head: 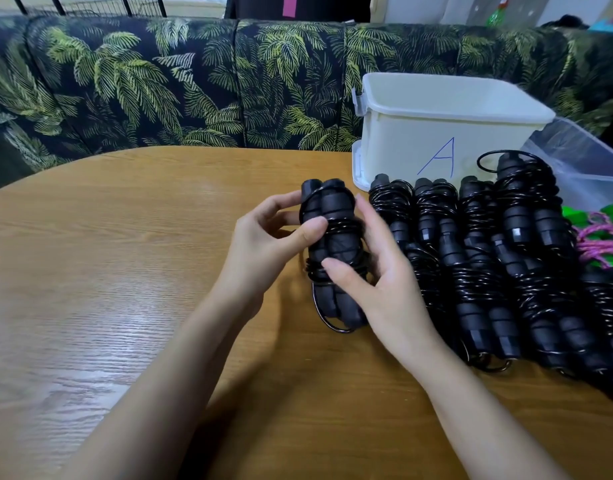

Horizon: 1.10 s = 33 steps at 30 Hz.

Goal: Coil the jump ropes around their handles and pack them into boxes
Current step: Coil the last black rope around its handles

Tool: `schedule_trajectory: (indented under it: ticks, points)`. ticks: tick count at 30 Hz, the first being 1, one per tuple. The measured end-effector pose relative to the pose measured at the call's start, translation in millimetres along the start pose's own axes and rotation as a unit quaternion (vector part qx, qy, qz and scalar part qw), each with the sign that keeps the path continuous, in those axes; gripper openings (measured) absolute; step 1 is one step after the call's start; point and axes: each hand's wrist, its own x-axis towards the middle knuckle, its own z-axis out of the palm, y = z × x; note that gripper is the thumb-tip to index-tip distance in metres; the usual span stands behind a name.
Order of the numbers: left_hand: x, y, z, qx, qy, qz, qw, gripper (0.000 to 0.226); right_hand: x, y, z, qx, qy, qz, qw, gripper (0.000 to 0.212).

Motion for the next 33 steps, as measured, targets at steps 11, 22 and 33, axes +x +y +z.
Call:
schedule_trajectory:
  ticks: [11,22,33]
  points:
    - [0,-3,4,-0.035,0.03,0.007,0.999,0.043,0,-2,0,-0.103,0.039,-0.033,0.993,0.062]
    - [-5,-11,10,0.007,0.071,0.038,0.997,0.045,-4,-10,14,-0.485,0.06,-0.004,0.872,0.123]
    - [-2,-8,4,0.036,-0.023,0.079,0.996,0.041,-1,6,0,-0.284,0.11,-0.089,0.948,0.098]
